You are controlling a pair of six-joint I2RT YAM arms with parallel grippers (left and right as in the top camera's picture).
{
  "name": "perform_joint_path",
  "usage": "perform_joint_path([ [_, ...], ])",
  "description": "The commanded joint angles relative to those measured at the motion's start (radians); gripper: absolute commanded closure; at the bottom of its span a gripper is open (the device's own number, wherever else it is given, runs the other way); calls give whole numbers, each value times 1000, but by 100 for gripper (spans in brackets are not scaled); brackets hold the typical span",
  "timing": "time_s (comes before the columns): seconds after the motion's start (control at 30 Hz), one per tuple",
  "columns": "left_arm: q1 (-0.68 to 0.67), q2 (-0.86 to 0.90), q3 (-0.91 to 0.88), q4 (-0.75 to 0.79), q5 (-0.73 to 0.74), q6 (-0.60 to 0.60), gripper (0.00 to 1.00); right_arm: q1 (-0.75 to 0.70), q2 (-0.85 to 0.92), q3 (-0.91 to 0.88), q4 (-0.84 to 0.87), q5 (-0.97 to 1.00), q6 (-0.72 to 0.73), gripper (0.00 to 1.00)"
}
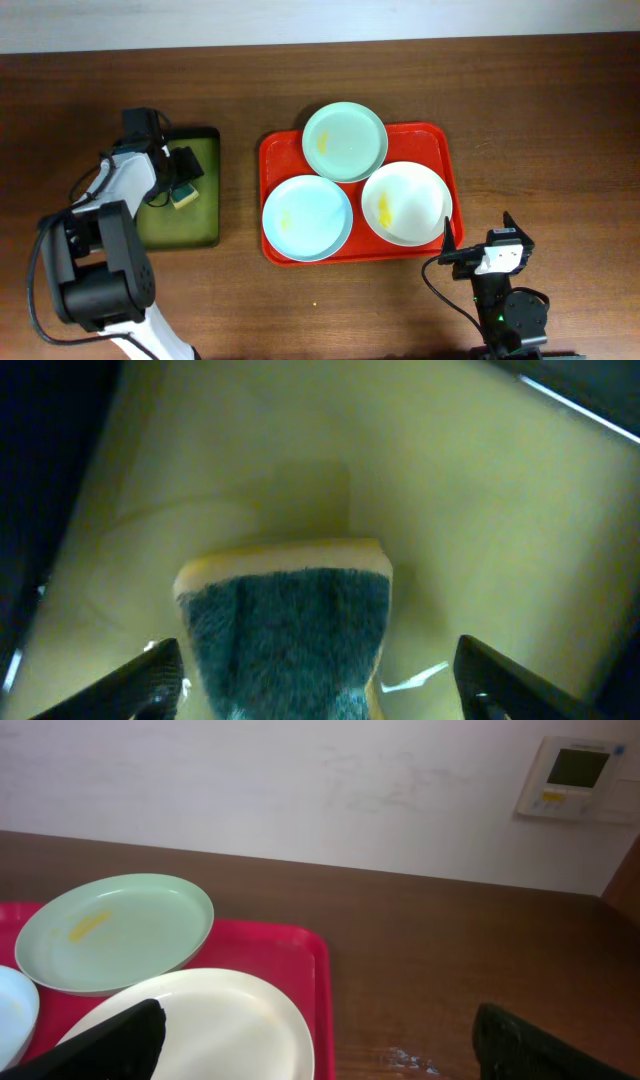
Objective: Clean dirty plates on tray and stack at the side
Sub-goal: 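Reach the left gripper down and grasp the green-yellow sponge, then dip the held sponge in the soapy water with the left gripper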
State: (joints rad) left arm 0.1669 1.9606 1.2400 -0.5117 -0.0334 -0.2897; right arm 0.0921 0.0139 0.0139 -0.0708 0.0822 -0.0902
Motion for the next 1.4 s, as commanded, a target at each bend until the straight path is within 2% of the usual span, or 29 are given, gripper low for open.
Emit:
perform_joint_path([
  [0.0,3,38,12,3,11,-2,28,-8,-1,-8,-3,8,-10,1],
  [0.03,3,46,12,3,11,-2,31,-8,-1,-8,-3,8,-10,1],
  [0.1,3,53,12,3,11,-2,49,-8,-1,-8,-3,8,-10,1],
  [0.13,3,54,12,3,11,-2,61,-8,-1,-8,-3,8,-10,1],
  [0.2,3,54,12,2,12,-2,76,-8,-1,-8,-3,8,-10,2],
  [0.23,3,54,12,1,12,-2,80,-8,-1,-8,-3,8,-10,1],
  [0.33,3,54,12,-5,12,-2,100,-8,-1,-8,-3,8,-10,1],
  [0.5,5,8,34,-29,24,-2,100,-8,-1,-8,-3,8,-10,1],
  [0.73,4,-180,80,-47,179,-2,100,-8,-1,-8,-3,8,-10,2],
  [0.93,4,-320,79,-63,164,-2,100,-8,-1,-8,-3,8,-10,1],
  [1.03,4,-309,74,-80,143,-2,100,-8,-1,-8,-3,8,-10,1],
  [1.13,4,-266,58,-107,60,-2,100,-8,-1,-8,-3,8,-10,1],
  [1.37,4,-68,-9,-110,3,-1,100,-8,-1,-8,-3,8,-10,1],
])
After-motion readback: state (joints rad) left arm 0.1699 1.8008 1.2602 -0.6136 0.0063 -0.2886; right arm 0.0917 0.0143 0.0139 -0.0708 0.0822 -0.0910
